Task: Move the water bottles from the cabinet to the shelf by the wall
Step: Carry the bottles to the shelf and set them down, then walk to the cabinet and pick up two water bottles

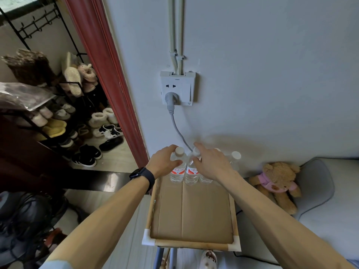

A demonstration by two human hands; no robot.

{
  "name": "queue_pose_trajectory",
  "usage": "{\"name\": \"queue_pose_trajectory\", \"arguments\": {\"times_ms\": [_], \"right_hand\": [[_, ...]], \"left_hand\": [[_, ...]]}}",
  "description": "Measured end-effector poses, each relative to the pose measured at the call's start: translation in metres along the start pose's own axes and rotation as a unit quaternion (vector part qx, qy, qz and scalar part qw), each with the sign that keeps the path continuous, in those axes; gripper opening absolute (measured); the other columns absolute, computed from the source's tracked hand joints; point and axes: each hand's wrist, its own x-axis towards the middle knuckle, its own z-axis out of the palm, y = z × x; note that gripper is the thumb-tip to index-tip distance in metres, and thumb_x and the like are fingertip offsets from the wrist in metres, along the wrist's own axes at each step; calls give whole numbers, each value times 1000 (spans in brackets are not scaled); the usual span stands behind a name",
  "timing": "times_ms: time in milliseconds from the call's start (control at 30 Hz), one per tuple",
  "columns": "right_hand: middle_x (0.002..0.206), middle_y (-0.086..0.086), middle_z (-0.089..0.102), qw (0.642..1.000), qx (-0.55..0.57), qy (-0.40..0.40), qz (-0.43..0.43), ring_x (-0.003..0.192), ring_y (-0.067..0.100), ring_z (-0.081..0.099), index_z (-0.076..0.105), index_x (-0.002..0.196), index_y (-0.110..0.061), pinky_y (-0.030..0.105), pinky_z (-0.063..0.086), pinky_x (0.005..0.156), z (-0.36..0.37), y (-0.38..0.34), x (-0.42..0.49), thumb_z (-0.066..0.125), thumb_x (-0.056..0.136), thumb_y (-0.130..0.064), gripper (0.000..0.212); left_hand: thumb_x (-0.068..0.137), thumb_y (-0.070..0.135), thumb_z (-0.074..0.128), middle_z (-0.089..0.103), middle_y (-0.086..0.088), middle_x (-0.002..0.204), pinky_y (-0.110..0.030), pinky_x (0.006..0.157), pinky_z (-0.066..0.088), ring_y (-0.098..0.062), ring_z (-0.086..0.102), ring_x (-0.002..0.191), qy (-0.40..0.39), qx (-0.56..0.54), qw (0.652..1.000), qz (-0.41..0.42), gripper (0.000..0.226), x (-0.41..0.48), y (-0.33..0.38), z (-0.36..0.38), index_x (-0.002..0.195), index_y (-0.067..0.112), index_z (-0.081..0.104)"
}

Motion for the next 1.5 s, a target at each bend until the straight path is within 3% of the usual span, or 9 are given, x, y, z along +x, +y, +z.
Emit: {"name": "queue_pose_trajectory", "arguments": {"times_ms": [267,367,533,633,800,967,1133,1300,1500], "right_hand": [[95,-1,71,995,72,15,-63,93,25,60,41,139,-30,34,38,68,-18,17,-25,43,100,-37,40],[88,-7,72,989,119,20,-87,84,18,66,51,131,-32,35,45,70,-8,35,-47,49,98,-37,34],[83,-12,69,978,148,-83,-124,77,7,63,59,120,-36,32,51,79,28,60,-68,55,94,-39,27],[90,-14,69,964,135,-154,-170,79,2,61,63,114,-33,26,49,81,51,52,-76,58,94,-37,21],[93,-15,69,917,83,-252,-298,86,3,63,65,111,-33,20,49,80,81,0,-97,55,95,-36,19],[106,-16,63,833,30,-277,-478,96,3,60,64,114,-31,11,45,78,89,-112,-141,52,98,-35,21],[116,-14,65,719,21,-242,-651,109,6,57,68,113,-28,20,42,97,90,-244,-242,55,95,-33,22],[122,-6,68,617,46,-227,-752,116,15,58,71,114,-23,9,27,97,90,-352,-396,60,94,-30,24],[143,-7,52,494,73,-236,-834,136,12,40,60,130,-31,25,28,113,96,-443,-592,55,97,-37,34]], "left_hand": [[84,39,69,44,-6,147,-41,102,46,-25,54,123,46,-77,991,-97,81,-26,6,19,151,25,26],[88,37,65,46,-5,141,-32,100,42,-22,49,127,76,-86,982,-148,75,-51,1,37,150,22,27],[92,28,59,42,-1,145,-26,92,41,-20,51,119,79,-73,965,-238,68,-114,-12,79,151,25,26],[94,34,56,48,-3,136,-32,90,47,-21,55,110,70,-75,949,-298,59,-167,-19,107,147,28,31],[97,39,54,39,-1,151,-35,108,40,-22,42,133,121,-79,911,-386,61,-267,-30,137,151,28,27],[97,41,51,44,-1,149,-38,109,38,-24,41,135,254,-11,834,-490,60,-392,-42,136,151,26,30],[97,42,51,47,2,146,-38,109,35,-23,39,136,369,52,724,-581,53,-553,-26,135,146,27,39],[95,45,52,46,3,146,-38,108,34,-22,41,134,411,69,607,-677,54,-739,13,162,146,29,41],[95,48,50,43,2,149,-41,111,32,-19,35,139,415,103,475,-769,58,-950,71,192,147,27,38]]}}
